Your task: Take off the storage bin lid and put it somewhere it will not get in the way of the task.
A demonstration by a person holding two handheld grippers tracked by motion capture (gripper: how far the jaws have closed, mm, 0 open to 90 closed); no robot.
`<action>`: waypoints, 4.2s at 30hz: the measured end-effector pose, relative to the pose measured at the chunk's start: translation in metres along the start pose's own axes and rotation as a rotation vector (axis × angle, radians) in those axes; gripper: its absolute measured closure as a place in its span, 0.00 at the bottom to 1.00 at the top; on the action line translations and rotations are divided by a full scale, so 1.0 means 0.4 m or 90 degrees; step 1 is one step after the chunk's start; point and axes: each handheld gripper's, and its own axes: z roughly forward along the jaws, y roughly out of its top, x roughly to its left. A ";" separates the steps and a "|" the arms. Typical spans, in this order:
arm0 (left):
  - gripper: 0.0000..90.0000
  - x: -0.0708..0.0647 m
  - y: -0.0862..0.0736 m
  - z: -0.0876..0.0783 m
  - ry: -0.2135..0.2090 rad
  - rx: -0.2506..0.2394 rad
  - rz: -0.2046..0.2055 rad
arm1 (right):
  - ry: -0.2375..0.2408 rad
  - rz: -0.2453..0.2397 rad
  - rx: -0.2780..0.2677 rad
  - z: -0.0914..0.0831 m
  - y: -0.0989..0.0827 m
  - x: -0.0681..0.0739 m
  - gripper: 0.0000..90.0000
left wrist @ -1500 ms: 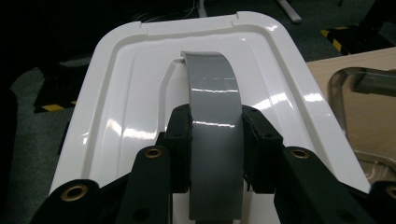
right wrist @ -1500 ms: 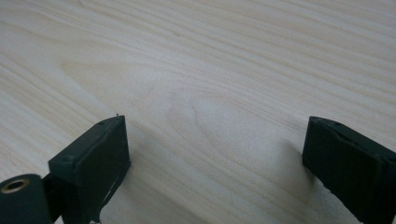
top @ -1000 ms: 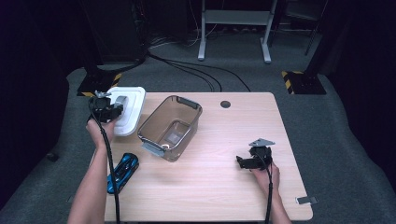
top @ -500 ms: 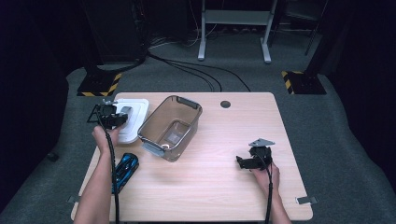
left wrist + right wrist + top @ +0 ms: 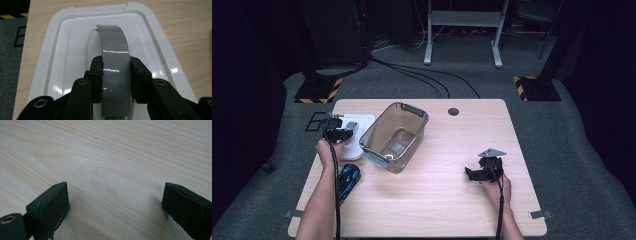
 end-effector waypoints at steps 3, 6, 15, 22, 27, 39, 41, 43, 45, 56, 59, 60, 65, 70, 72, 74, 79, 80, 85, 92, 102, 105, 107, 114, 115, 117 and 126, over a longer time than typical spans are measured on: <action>0.75 -0.001 -0.005 0.008 -0.001 0.013 -0.002 | -0.001 0.001 -0.003 0.001 0.000 0.000 0.07; 0.75 0.000 -0.010 0.014 -0.002 0.016 0.001 | -0.001 -0.001 -0.004 0.001 0.000 0.000 0.07; 0.72 0.010 -0.024 0.019 -0.028 0.010 -0.007 | -0.001 -0.001 -0.004 0.001 0.000 0.000 0.07; 0.48 0.018 -0.022 -0.007 -0.047 0.005 -0.024 | -0.001 -0.002 -0.004 0.001 0.000 0.000 0.07; 0.34 0.032 -0.034 -0.043 -0.044 -0.017 -0.032 | -0.001 -0.002 -0.004 0.001 0.000 0.000 0.07; 0.13 0.046 -0.088 -0.107 -0.073 -0.034 -0.009 | -0.001 0.003 -0.003 0.000 0.000 0.001 0.07; 0.09 0.043 -0.097 -0.115 -0.080 -0.032 -0.004 | -0.001 0.002 -0.003 0.001 0.000 0.001 0.07; 0.01 0.038 -0.104 -0.121 -0.091 -0.016 -0.001 | -0.001 0.002 -0.003 0.001 0.000 0.001 0.07; 0.00 0.029 -0.115 -0.130 -0.086 -0.016 0.017 | -0.001 0.001 -0.003 0.001 0.000 0.001 0.07; 0.00 0.004 -0.170 -0.169 -0.118 -0.049 0.056 | -0.003 -0.003 -0.003 0.001 0.000 0.000 0.07; 0.00 -0.005 -0.180 -0.181 -0.101 -0.061 0.062 | -0.002 -0.002 -0.003 0.001 0.000 0.000 0.07; 0.00 -0.006 -0.182 -0.188 -0.095 -0.061 0.067 | -0.002 -0.003 -0.003 0.001 0.000 0.000 0.07; 0.00 -0.022 -0.201 -0.217 -0.114 -0.067 0.073 | -0.001 -0.003 -0.003 0.001 0.000 0.000 0.07; 0.00 -0.048 -0.228 -0.225 -0.144 -0.053 0.085 | -0.002 -0.003 -0.004 0.001 0.000 0.000 0.07; 0.00 -0.060 -0.239 -0.222 -0.147 -0.045 0.093 | -0.002 -0.005 -0.004 0.001 0.000 0.000 0.07; 0.00 -0.072 -0.250 -0.217 -0.153 -0.037 0.096 | -0.001 -0.004 -0.004 0.001 0.000 0.000 0.07; 0.00 -0.097 -0.269 -0.200 -0.143 -0.017 0.105 | -0.002 -0.004 -0.003 0.001 0.000 0.000 0.07; 0.00 -0.099 -0.270 -0.199 -0.140 -0.009 0.106 | -0.001 -0.005 -0.004 0.001 0.000 0.000 0.07; 0.00 -0.104 -0.277 -0.185 -0.130 0.007 0.104 | -0.002 -0.005 -0.003 0.001 0.000 0.001 0.07; 0.00 -0.110 -0.283 -0.169 -0.118 0.032 0.092 | -0.002 -0.004 -0.003 0.000 0.000 0.001 0.07; 0.14 -0.118 -0.286 -0.157 -0.108 0.056 0.076 | -0.001 -0.004 -0.003 0.001 0.000 0.001 0.07; 0.22 -0.118 -0.288 -0.156 -0.109 0.054 0.073 | -0.001 -0.004 -0.003 0.001 0.000 0.001 0.07; 0.24 -0.118 -0.290 -0.153 -0.111 0.057 0.067 | -0.001 -0.004 -0.003 0.000 0.000 0.001 0.07; 0.26 -0.121 -0.290 -0.155 -0.105 0.060 0.070 | -0.001 -0.004 -0.003 0.001 0.000 0.001 0.07; 0.26 -0.121 -0.291 -0.155 -0.104 0.056 0.070 | -0.001 -0.003 -0.003 0.000 0.000 0.001 0.07; 0.26 -0.122 -0.291 -0.157 -0.102 0.057 0.074 | -0.001 -0.003 -0.002 0.000 0.000 0.001 0.07; 0.27 -0.123 -0.298 -0.164 -0.099 0.040 0.092 | -0.001 -0.004 -0.003 0.001 0.000 0.000 0.07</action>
